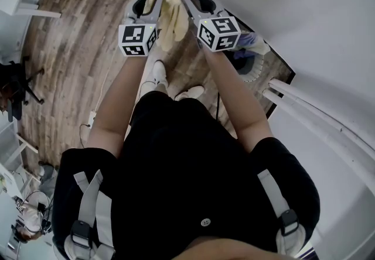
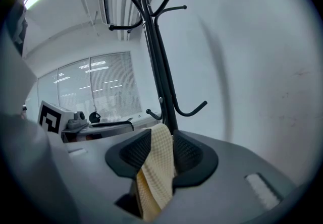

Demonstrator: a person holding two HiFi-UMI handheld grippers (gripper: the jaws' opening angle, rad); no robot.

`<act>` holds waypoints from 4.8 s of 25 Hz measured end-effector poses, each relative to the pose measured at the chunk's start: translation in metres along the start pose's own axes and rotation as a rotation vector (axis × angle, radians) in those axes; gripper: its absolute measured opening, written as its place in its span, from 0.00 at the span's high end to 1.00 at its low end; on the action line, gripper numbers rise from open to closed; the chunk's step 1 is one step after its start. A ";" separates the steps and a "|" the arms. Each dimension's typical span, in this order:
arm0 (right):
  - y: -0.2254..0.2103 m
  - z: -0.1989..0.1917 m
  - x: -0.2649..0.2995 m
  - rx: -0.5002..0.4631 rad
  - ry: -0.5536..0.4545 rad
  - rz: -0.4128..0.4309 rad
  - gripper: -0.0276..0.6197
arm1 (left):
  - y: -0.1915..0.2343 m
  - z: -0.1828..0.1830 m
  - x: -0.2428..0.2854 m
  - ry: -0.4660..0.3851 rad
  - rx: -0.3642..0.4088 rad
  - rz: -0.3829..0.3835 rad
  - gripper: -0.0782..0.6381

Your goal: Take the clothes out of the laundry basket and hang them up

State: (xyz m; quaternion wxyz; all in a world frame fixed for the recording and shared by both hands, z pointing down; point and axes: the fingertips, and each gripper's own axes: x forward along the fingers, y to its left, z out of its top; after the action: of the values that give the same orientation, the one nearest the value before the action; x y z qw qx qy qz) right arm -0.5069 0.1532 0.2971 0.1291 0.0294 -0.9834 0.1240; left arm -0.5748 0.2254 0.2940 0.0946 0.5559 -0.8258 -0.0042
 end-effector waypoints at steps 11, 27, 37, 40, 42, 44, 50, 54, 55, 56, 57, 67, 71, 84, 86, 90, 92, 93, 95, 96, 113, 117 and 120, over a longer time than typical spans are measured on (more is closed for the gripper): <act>0.009 0.045 -0.035 -0.056 -0.073 0.018 0.73 | -0.025 0.047 -0.023 -0.025 0.074 -0.082 0.65; -0.035 0.096 -0.273 -0.140 -0.279 -0.156 0.25 | -0.221 0.114 -0.038 -0.124 0.123 -0.474 0.32; -0.139 0.038 -0.481 -0.044 -0.319 -0.547 0.15 | -0.405 0.085 -0.006 -0.100 0.107 -0.643 0.16; -0.158 0.017 -0.525 -0.020 -0.327 -0.606 0.16 | -0.456 0.065 -0.002 -0.067 0.107 -0.688 0.16; -0.169 0.007 -0.549 -0.008 -0.333 -0.638 0.16 | -0.488 0.054 0.001 -0.047 0.104 -0.716 0.16; -0.179 -0.003 -0.569 0.007 -0.336 -0.667 0.16 | -0.517 0.043 0.005 -0.021 0.107 -0.746 0.16; -0.226 -0.039 -0.603 0.075 -0.327 -0.760 0.17 | -0.585 0.002 0.042 0.046 0.171 -0.822 0.16; -0.271 -0.069 -0.601 0.118 -0.303 -0.809 0.19 | -0.608 -0.044 0.084 0.095 0.179 -0.859 0.16; -0.283 -0.077 -0.598 0.132 -0.294 -0.822 0.19 | -0.611 -0.055 0.097 0.111 0.172 -0.866 0.16; -0.296 -0.085 -0.592 0.146 -0.283 -0.834 0.19 | -0.613 -0.067 0.110 0.130 0.165 -0.871 0.16; -0.308 -0.093 -0.586 0.159 -0.268 -0.844 0.19 | -0.614 -0.079 0.123 0.150 0.159 -0.874 0.16; -0.441 -0.206 -0.519 0.283 -0.134 -0.902 0.22 | -0.615 -0.220 0.261 0.357 0.187 -0.900 0.16; -0.484 -0.266 -0.497 0.348 -0.107 -0.898 0.22 | -0.616 -0.285 0.294 0.431 0.198 -0.877 0.16; -0.573 -0.465 -0.440 0.455 0.124 -0.754 0.25 | -0.639 -0.476 0.337 0.615 0.379 -0.970 0.17; -0.581 -0.482 -0.435 0.459 0.161 -0.726 0.27 | -0.639 -0.501 0.338 0.652 0.439 -1.018 0.17; -0.597 -0.506 -0.420 0.459 0.242 -0.654 0.30 | -0.640 -0.537 0.343 0.705 0.600 -1.137 0.17; -0.601 -0.516 -0.413 0.452 0.284 -0.617 0.31 | -0.643 -0.551 0.342 0.736 0.665 -1.206 0.18; -0.604 -0.520 -0.411 0.446 0.306 -0.600 0.32 | -0.645 -0.557 0.342 0.747 0.695 -1.239 0.18; -0.608 -0.530 -0.406 0.439 0.343 -0.565 0.33 | -0.649 -0.570 0.346 0.768 0.754 -1.299 0.18; -0.610 -0.534 -0.403 0.441 0.360 -0.545 0.33 | -0.650 -0.576 0.348 0.783 0.784 -1.329 0.18; -0.611 -0.609 -0.369 0.171 0.756 -0.218 0.43 | -0.628 -0.660 0.362 1.010 1.137 -1.554 0.28; -0.619 -0.621 -0.367 0.156 0.773 -0.241 0.53 | -0.637 -0.675 0.374 0.994 1.117 -1.502 0.35; -0.622 -0.625 -0.365 0.142 0.782 -0.251 0.62 | -0.637 -0.685 0.378 1.000 1.123 -1.488 0.43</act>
State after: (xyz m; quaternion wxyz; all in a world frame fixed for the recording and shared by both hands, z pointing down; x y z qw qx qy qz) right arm 0.0559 -0.2823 0.9340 0.5048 0.1086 -0.8379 0.1768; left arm -0.0175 -0.2985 0.9524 0.1269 0.8244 -0.0278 0.5509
